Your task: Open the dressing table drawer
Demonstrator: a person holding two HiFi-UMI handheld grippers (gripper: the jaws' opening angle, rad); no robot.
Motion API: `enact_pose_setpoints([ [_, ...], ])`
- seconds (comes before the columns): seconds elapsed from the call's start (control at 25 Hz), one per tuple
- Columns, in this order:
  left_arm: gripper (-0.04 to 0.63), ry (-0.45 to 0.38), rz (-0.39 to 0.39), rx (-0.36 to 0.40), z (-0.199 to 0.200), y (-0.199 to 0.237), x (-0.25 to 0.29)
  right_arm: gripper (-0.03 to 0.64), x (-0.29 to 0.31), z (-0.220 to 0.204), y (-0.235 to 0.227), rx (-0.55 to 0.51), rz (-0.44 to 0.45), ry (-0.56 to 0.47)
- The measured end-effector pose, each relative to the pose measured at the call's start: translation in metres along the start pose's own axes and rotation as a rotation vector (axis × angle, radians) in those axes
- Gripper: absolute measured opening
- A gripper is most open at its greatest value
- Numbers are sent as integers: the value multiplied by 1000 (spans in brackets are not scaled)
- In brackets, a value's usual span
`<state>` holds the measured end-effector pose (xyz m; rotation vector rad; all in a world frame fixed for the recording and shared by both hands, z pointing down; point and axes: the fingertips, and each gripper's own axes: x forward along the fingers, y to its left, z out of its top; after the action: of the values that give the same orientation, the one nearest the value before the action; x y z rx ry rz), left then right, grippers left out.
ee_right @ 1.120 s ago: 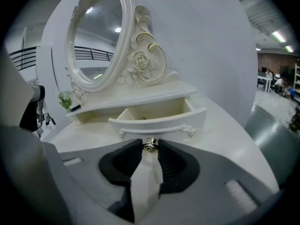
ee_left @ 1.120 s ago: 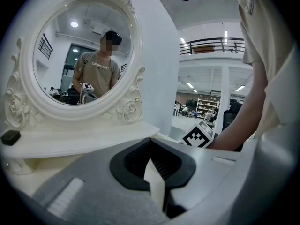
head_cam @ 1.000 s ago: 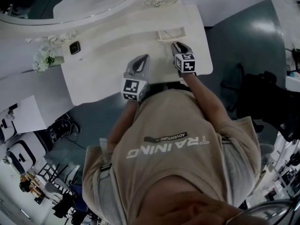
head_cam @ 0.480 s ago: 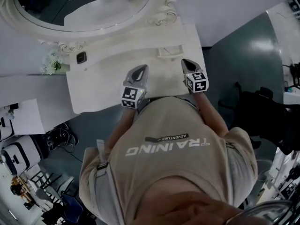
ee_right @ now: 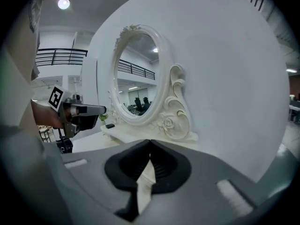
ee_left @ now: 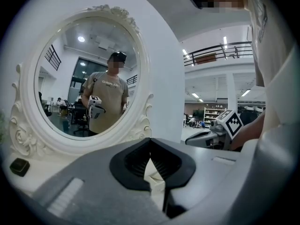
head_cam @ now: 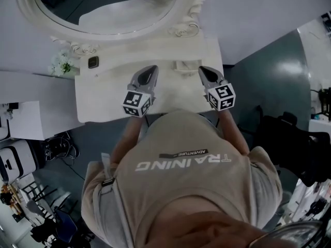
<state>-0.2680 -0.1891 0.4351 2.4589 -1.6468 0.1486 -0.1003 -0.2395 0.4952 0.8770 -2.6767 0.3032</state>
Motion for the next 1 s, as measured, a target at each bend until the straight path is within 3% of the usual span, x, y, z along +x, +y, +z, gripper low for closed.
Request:
enact_pose_setpoints([
  [0.28, 8, -16, 32, 46, 35, 13, -10, 3, -6, 64, 15, -201, 37, -87],
  [0.48, 8, -42, 100, 78, 54, 30, -13, 3, -7, 103, 24, -272, 91, -150],
  [0.72, 8, -50, 141, 100, 60, 22, -12, 3, -7, 125, 31, -284, 160, -213],
  [1.0, 8, -76, 187, 114, 72, 23, -8, 3, -6, 126, 12, -241, 139, -284],
])
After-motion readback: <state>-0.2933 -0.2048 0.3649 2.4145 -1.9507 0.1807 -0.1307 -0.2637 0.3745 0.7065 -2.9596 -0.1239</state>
